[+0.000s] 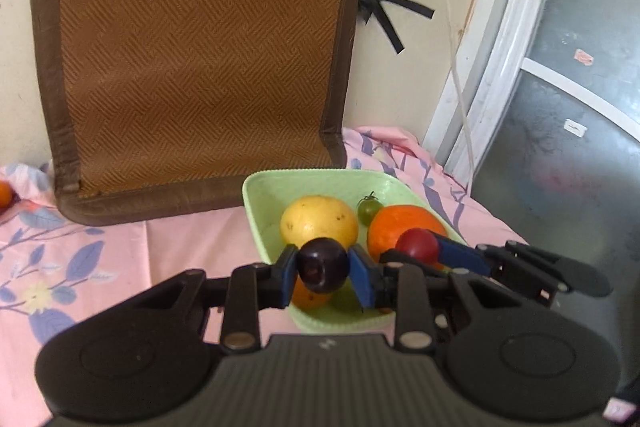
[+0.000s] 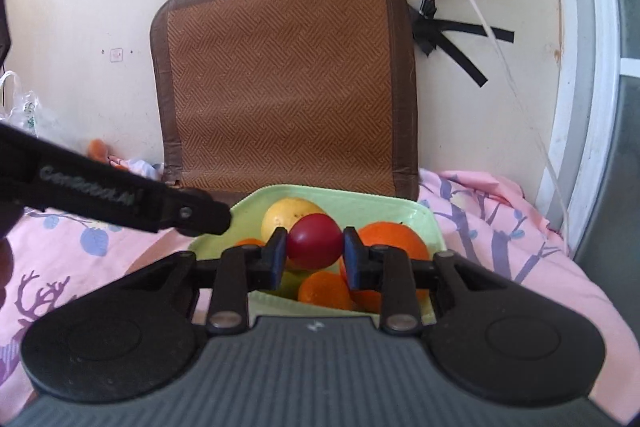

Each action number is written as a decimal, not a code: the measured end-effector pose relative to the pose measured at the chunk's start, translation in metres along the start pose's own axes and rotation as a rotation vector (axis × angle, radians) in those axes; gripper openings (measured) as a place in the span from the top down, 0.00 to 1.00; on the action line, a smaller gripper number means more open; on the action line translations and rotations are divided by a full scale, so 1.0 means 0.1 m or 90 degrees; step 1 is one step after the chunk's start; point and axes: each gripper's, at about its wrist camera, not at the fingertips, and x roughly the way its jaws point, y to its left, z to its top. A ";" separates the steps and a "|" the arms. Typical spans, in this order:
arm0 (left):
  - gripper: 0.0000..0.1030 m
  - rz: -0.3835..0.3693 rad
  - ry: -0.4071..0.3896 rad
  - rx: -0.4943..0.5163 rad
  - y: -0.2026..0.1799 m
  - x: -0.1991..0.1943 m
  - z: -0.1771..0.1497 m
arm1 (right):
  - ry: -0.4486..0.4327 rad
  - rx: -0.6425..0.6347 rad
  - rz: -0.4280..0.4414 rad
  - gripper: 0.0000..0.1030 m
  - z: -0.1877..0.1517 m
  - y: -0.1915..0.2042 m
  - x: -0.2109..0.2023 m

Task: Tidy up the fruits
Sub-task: 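Carry both plums over the green bowl and open both tools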

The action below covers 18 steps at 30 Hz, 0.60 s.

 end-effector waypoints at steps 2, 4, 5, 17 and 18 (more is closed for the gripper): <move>0.73 -0.008 0.006 -0.011 0.03 0.09 0.02 | 0.004 -0.008 -0.001 0.68 -0.03 0.01 0.05; 0.67 -0.012 0.006 -0.015 0.04 0.14 0.04 | 0.005 -0.022 -0.009 0.68 -0.05 0.05 0.07; 0.66 -0.013 0.004 -0.016 0.03 0.16 0.05 | 0.006 -0.024 -0.009 0.67 -0.06 0.05 0.07; 0.60 0.017 -0.061 -0.055 0.33 -0.36 0.04 | -0.088 0.011 -0.008 0.51 -0.06 -0.01 -0.17; 0.59 0.027 -0.063 -0.057 0.37 -0.44 0.00 | -0.099 0.028 0.003 0.54 -0.05 -0.04 -0.22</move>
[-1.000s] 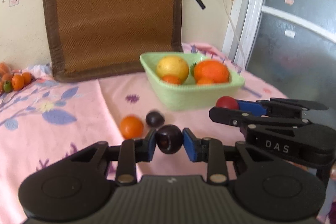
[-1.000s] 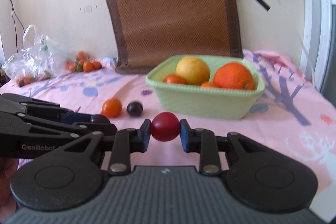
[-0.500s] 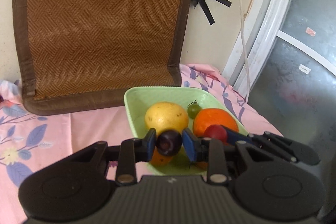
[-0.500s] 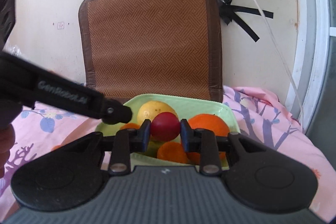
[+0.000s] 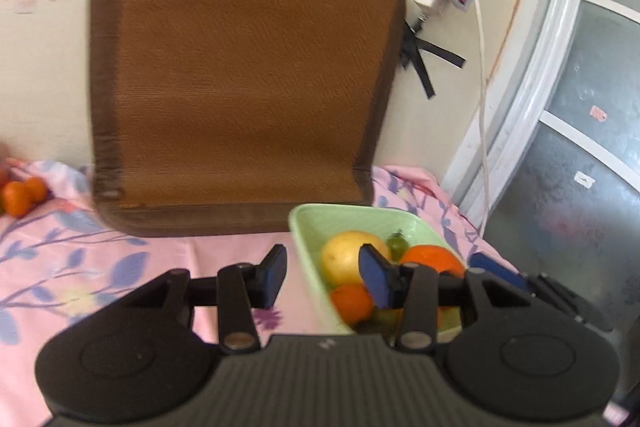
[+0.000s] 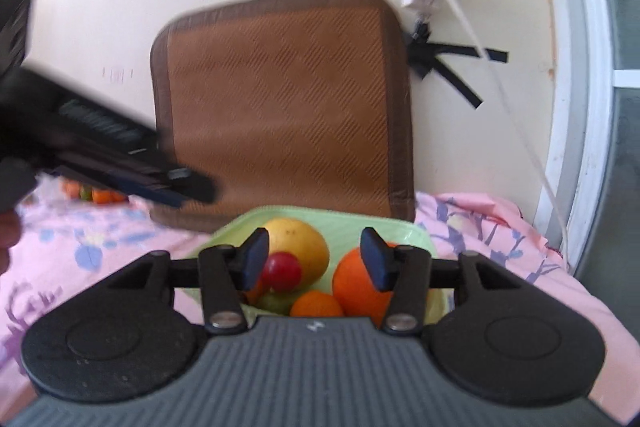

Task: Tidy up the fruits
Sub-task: 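Carry both plums over the green bowl and open both tools, then grasp the small tangerine with the left tool while the right tool grasps another dark plum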

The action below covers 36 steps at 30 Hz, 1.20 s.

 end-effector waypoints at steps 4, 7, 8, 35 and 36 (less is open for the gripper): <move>0.53 0.040 0.022 0.015 0.16 -0.19 -0.23 | 0.014 0.064 0.101 0.62 0.06 -0.07 -0.12; 0.53 0.031 0.056 0.013 0.24 -0.22 -0.43 | 0.082 0.065 0.207 0.62 0.03 0.05 -0.16; 0.53 0.025 0.065 0.018 0.24 -0.21 -0.49 | 0.105 0.050 0.219 0.62 0.00 0.13 -0.15; 0.70 0.002 0.100 0.415 -0.07 0.05 -0.80 | 0.257 0.044 0.207 0.64 -0.18 0.43 0.39; 0.70 -0.002 0.099 0.409 -0.06 0.04 -0.80 | 0.257 0.047 0.209 0.64 -0.18 0.44 0.40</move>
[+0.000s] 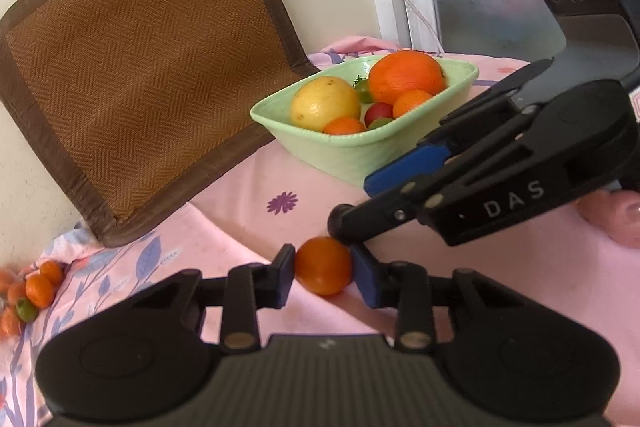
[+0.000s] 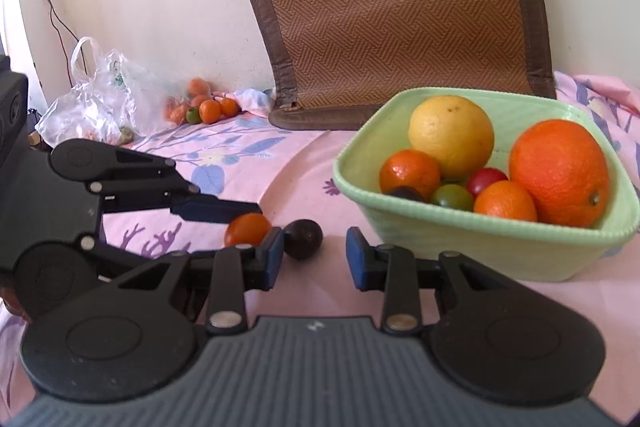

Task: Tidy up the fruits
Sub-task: 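Grasp the small tangerine with the left tool while the right tool grasps another dark plum, then carry the tangerine and dark plum into the green bowl and open both tools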

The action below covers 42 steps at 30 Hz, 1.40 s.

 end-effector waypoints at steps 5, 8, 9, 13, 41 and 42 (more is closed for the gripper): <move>0.71 -0.016 -0.012 -0.042 0.06 -0.14 -0.09 | 0.010 0.012 0.015 0.64 0.02 0.01 0.05; 0.71 -0.014 -0.016 -0.089 0.12 -0.26 -0.18 | 0.022 0.004 0.006 0.64 0.04 0.05 0.10; 0.71 -0.007 -0.015 -0.105 0.13 -0.30 -0.20 | 0.026 0.001 -0.001 0.64 0.05 0.06 0.12; 0.71 0.002 -0.035 -0.188 0.15 -0.49 -0.31 | 0.025 -0.025 -0.031 0.76 0.05 0.14 0.16; 0.71 0.060 -0.022 -0.288 -0.12 -0.72 -0.47 | -0.017 -0.029 -0.120 0.75 -0.51 0.45 -0.51; 0.71 0.060 -0.021 -0.287 -0.12 -0.72 -0.46 | -0.017 -0.029 -0.121 0.75 -0.52 0.46 -0.51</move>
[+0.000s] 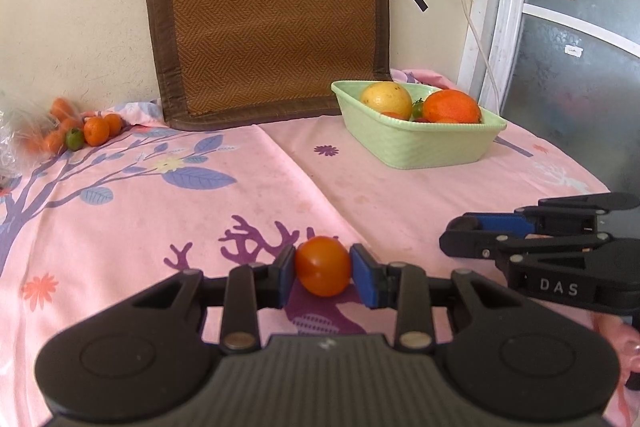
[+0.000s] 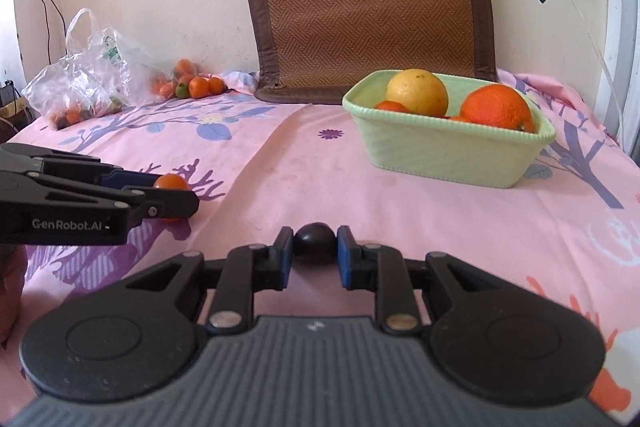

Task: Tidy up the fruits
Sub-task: 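Carry the tangerine and dark plum into the green bowl and open both tools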

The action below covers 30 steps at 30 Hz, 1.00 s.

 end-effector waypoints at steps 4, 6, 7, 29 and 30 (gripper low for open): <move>0.71 0.001 0.001 0.001 -0.01 0.00 0.00 | 0.000 -0.008 -0.007 0.75 0.00 0.04 0.00; 0.71 0.001 0.000 0.001 -0.01 0.00 0.00 | 0.001 -0.007 -0.006 0.74 -0.01 0.04 0.00; 0.71 0.001 0.000 0.001 -0.01 0.00 0.00 | 0.001 -0.007 -0.006 0.75 -0.01 0.04 0.00; 0.70 -0.002 0.000 -0.005 0.01 0.00 0.00 | 0.002 -0.039 -0.028 0.74 -0.02 0.11 0.01; 0.70 -0.002 0.000 -0.004 0.01 0.00 0.00 | 0.002 -0.039 -0.028 0.75 -0.02 0.11 0.01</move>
